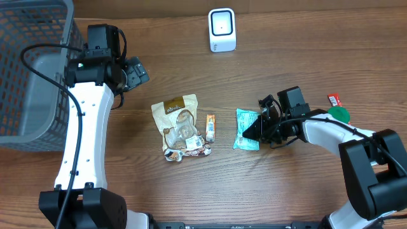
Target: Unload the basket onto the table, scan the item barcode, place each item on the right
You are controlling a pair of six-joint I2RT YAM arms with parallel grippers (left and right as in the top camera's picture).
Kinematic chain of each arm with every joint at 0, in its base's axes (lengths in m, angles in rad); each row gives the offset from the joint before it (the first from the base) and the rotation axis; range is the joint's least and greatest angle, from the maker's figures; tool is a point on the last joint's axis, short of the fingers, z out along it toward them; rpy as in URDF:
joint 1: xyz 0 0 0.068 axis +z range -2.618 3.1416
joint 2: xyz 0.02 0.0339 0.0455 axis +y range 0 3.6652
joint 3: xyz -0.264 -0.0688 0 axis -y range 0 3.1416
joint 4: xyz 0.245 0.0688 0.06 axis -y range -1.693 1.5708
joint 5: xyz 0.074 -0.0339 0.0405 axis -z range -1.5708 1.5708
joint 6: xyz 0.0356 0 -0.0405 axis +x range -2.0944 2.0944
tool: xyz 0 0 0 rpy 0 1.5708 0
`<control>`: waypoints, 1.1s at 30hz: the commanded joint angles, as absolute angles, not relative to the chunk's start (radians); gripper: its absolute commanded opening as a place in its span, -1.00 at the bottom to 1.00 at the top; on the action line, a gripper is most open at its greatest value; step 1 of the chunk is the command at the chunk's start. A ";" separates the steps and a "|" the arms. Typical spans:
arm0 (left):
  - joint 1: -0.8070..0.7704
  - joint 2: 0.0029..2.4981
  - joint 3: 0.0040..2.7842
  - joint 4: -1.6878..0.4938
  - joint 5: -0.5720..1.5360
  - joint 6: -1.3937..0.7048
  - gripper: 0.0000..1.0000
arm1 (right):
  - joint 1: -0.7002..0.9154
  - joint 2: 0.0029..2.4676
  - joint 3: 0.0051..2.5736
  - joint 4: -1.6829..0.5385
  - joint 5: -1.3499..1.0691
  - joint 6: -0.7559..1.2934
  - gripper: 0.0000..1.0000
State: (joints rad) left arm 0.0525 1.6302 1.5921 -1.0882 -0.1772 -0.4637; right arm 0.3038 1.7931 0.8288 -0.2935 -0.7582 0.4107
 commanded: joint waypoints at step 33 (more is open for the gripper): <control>0.052 1.615 1.600 -1.088 -0.190 -0.459 1.00 | 0.377 1.796 0.822 -0.186 -0.639 0.621 -0.93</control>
